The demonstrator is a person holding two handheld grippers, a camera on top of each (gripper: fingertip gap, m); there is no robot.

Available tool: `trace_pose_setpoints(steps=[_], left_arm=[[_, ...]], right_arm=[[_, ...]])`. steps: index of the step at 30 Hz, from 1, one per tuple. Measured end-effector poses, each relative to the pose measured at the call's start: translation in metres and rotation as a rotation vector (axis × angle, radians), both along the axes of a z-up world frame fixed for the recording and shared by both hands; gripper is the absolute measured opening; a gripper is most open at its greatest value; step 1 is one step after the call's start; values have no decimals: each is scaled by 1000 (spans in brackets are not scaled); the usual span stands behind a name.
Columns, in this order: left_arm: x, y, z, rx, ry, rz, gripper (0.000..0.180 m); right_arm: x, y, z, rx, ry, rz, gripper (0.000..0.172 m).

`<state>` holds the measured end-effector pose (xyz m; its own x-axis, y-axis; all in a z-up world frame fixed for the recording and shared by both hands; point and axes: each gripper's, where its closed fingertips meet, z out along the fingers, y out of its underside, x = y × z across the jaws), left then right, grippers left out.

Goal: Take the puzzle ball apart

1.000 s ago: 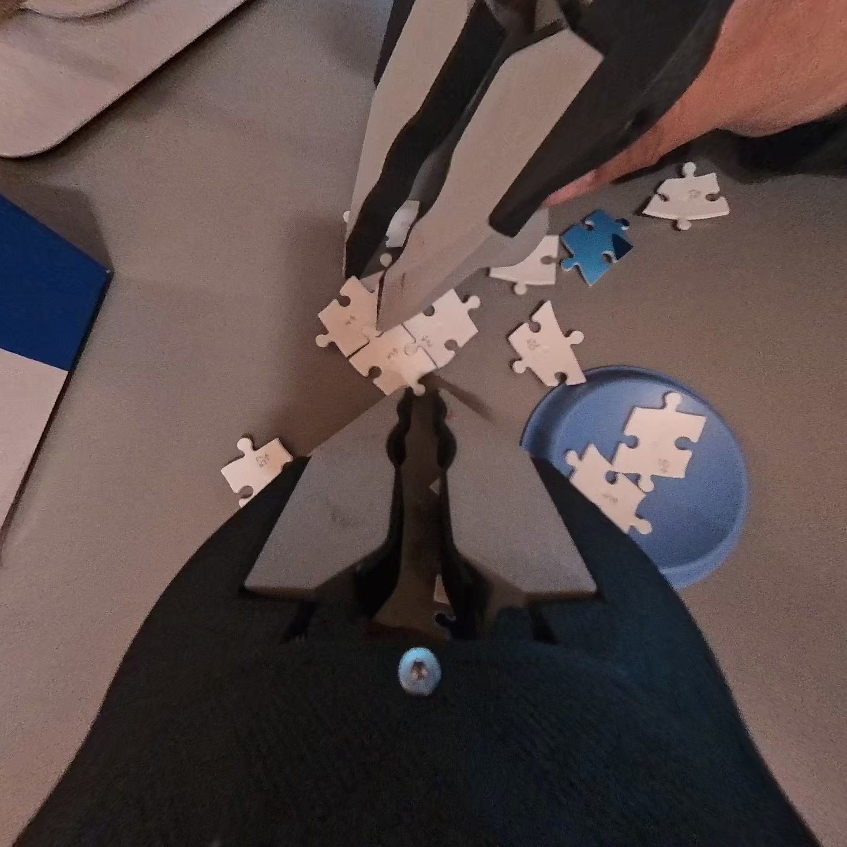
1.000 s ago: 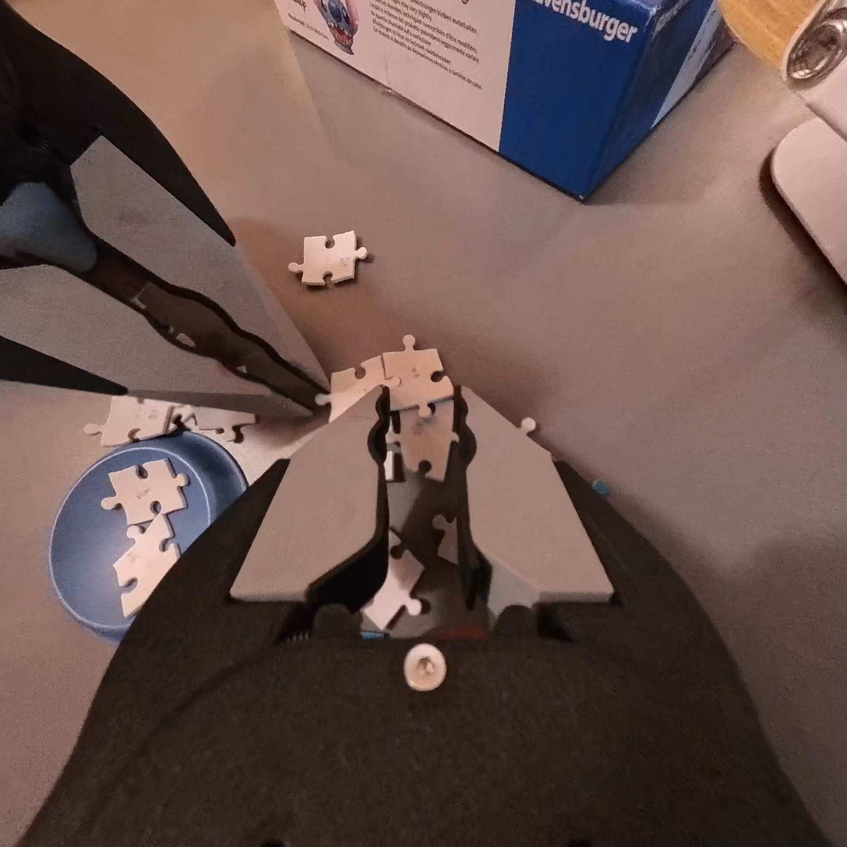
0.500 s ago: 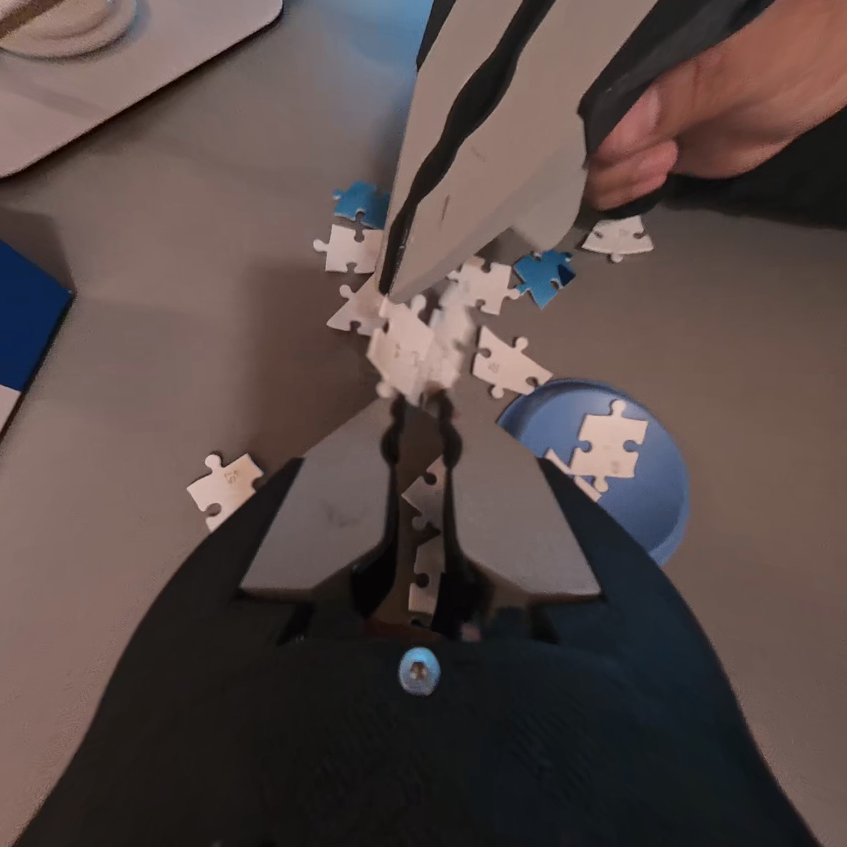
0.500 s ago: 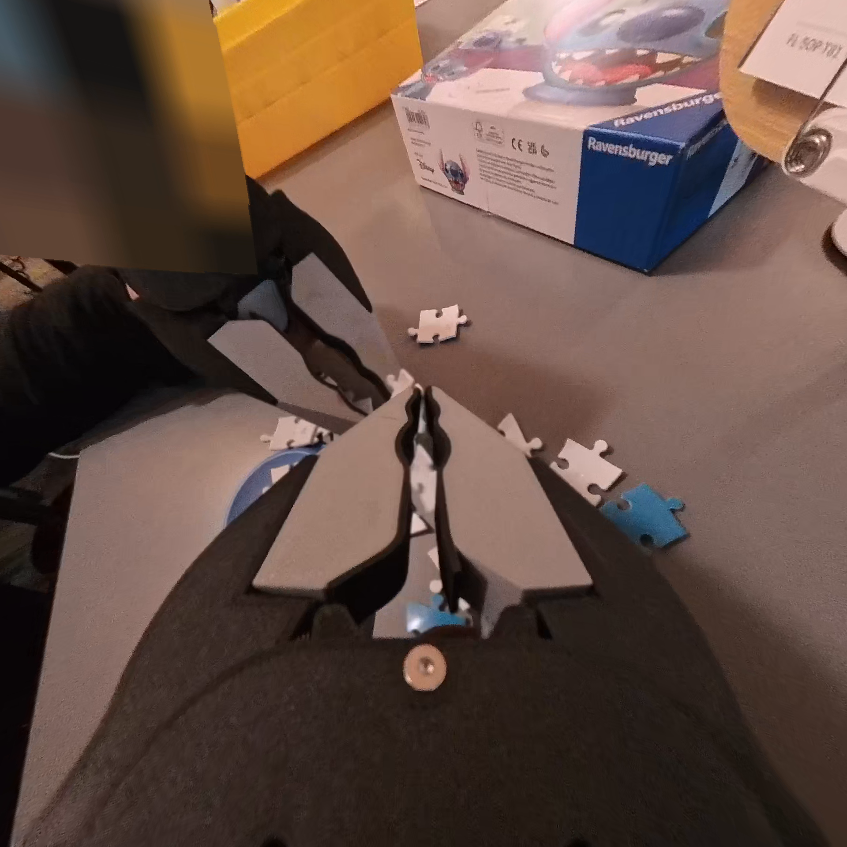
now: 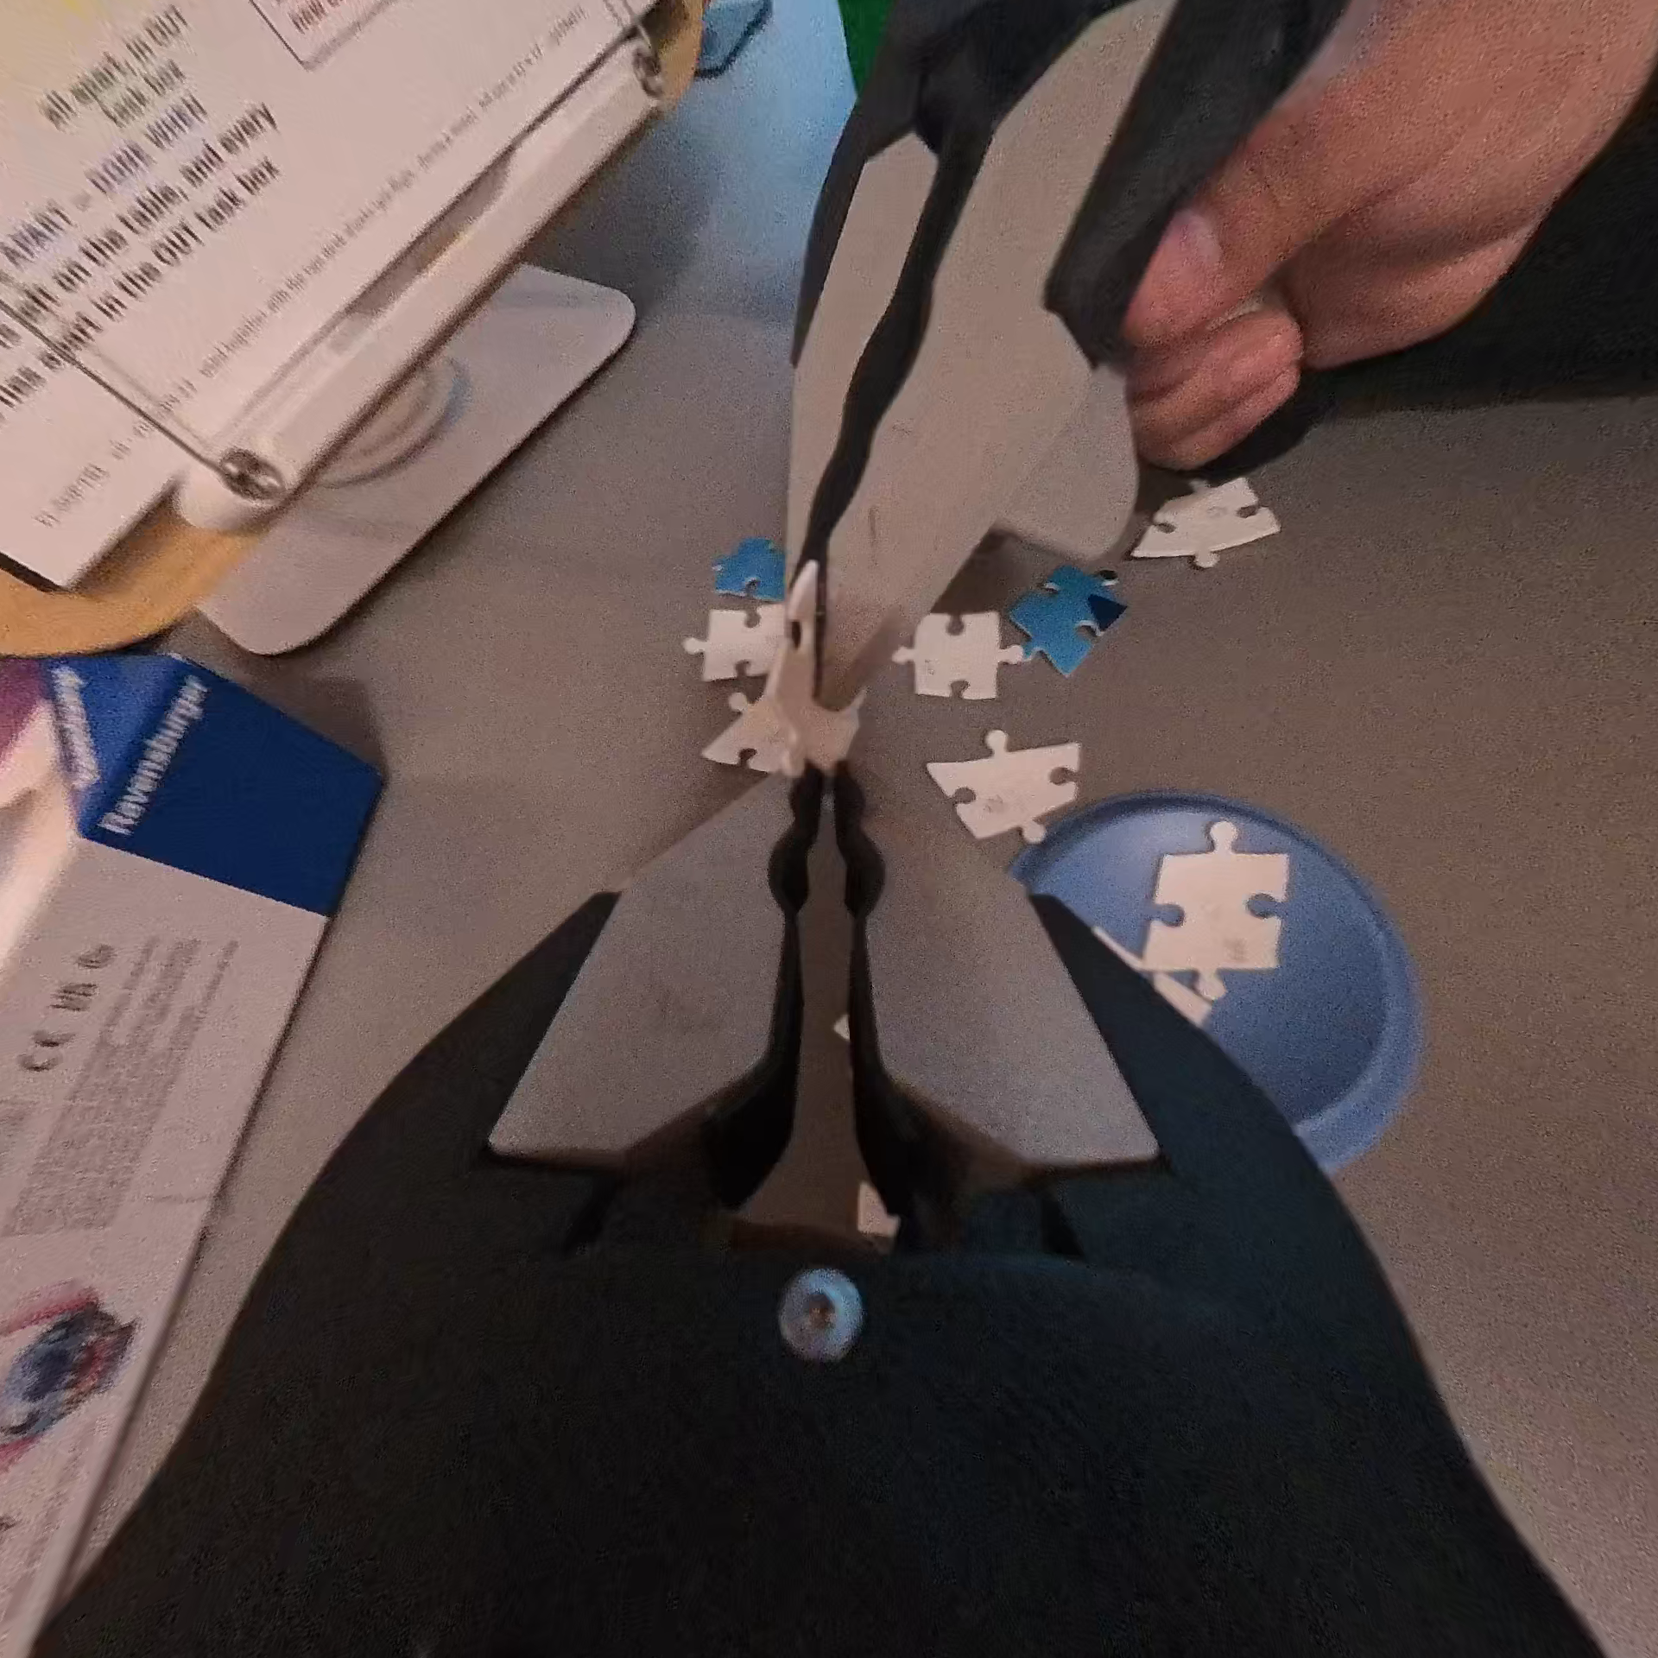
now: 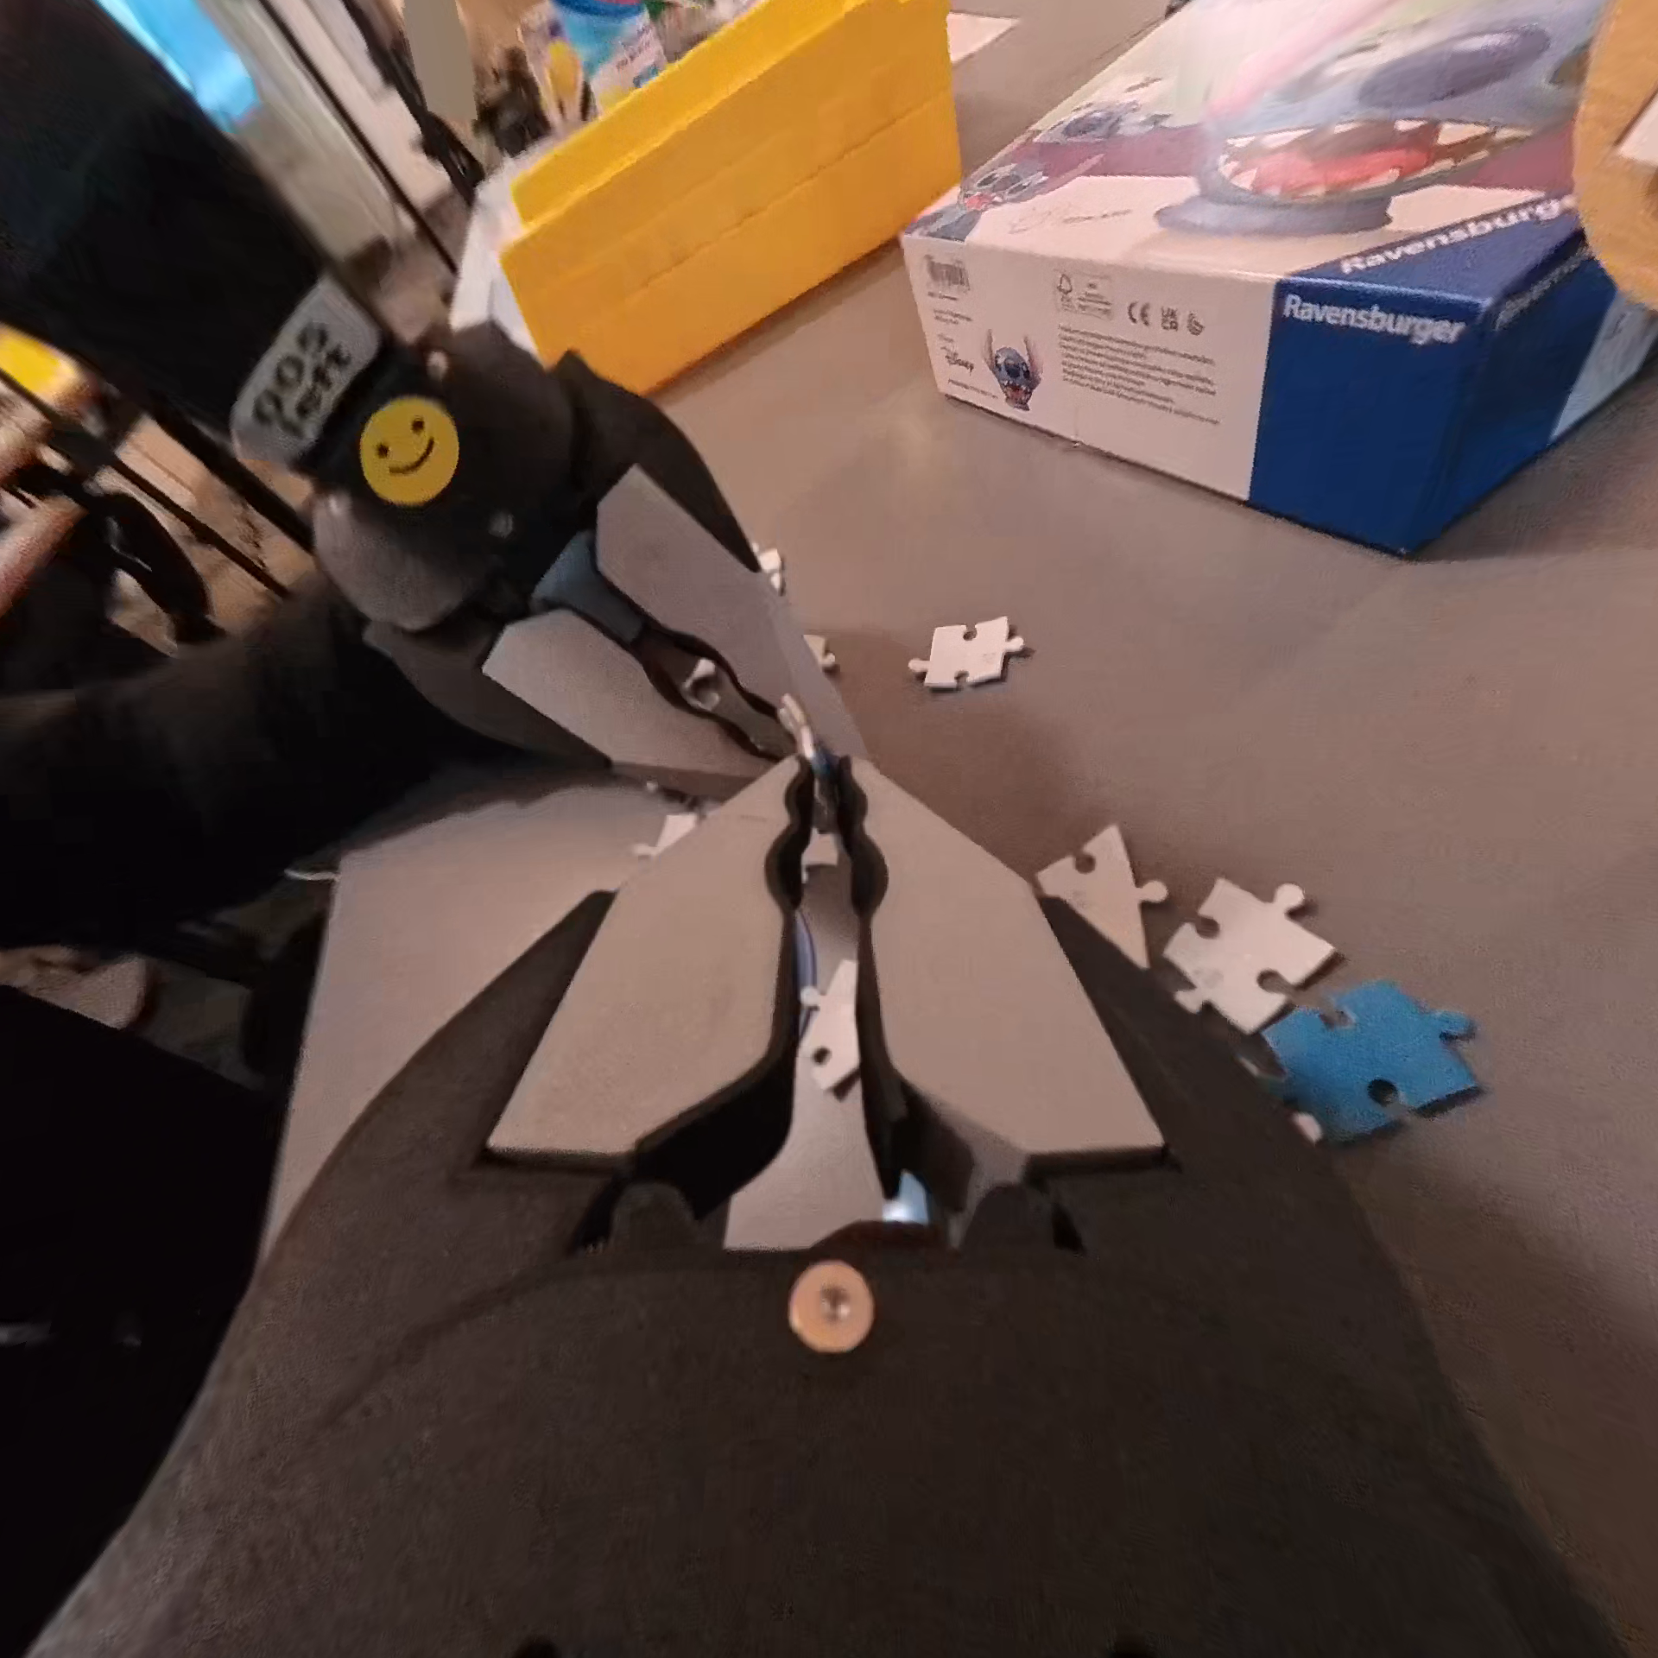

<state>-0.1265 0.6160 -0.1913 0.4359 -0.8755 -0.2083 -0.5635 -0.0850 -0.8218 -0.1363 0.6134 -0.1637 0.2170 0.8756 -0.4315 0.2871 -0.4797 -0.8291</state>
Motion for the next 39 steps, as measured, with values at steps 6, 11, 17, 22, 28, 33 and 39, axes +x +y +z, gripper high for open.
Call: trace_pose_setpoints(steps=[6, 11, 17, 22, 28, 33, 39], left_arm=[[7, -6, 37, 296, -29, -53, 0], [1, -11, 42, 243, -99, -102, 0], [6, -1, 53, 80, -225, 27, 0], [5, -12, 42, 137, -117, -58, 1], [-35, 35, 44, 39, -223, 240, 0], [0, 0, 44, 48, -208, 12, 0], [0, 1, 36, -21, -248, 11, 0]], right_arm=[[13, 2, 33, -453, 390, 64, 0], [6, -3, 39, -267, 303, 34, 0], [15, 1, 45, -106, 263, 8, 0], [11, 12, 30, 12, 114, -100, 0], [14, -10, 67, -12, 304, 24, 0], [25, 15, 48, 64, 166, -117, 0], [89, 52, 76, 505, -200, -499, 0]])
